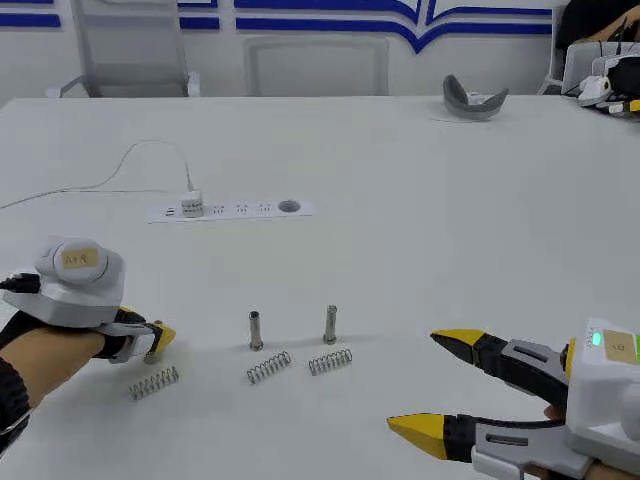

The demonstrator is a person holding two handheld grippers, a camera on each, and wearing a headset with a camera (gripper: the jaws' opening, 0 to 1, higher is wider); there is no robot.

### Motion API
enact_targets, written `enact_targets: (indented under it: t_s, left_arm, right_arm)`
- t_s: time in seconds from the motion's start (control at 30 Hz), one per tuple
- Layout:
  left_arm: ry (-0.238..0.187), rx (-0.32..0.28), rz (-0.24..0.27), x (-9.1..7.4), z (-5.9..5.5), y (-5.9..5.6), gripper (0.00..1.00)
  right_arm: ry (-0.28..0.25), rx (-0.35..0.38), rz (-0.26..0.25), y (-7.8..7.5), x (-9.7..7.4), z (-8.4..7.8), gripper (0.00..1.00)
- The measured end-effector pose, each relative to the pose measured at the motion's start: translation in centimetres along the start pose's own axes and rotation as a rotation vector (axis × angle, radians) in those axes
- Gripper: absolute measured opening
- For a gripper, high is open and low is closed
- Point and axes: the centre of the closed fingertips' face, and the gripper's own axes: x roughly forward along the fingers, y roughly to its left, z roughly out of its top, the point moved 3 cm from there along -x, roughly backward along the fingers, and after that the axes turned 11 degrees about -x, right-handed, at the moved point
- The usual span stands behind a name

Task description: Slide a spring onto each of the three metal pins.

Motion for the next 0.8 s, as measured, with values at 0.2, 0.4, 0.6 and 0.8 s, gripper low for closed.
enact_targets:
  t_s: [0.2, 0.4, 0.6, 0.8]
  left_arm:
    - [0.039, 0.066, 0.007, 0.57, -0.3, -0.31, 0.17]
    - [0.044, 0.106, -0.006, 0.62, 0.0, -0.91, 0.13]
    - [0.065, 0.116, -0.003, 0.88, 0.47, -0.98, 0.15]
    - [0.116, 0.083, 0.01, 0.94, 0.38, -0.94, 0.11]
  right_arm:
    - [-0.004, 0.009, -0.002, -0.06, -0.01, 0.0, 0.63]
    - [0.003, 0.016, 0.0, -0.05, -0.1, -0.29, 0.62]
    - [0.002, 0.02, -0.002, -0.09, -0.22, -0.33, 0.61]
    - [0.001, 0.026, -0.004, -0.22, -0.35, -0.43, 0.61]
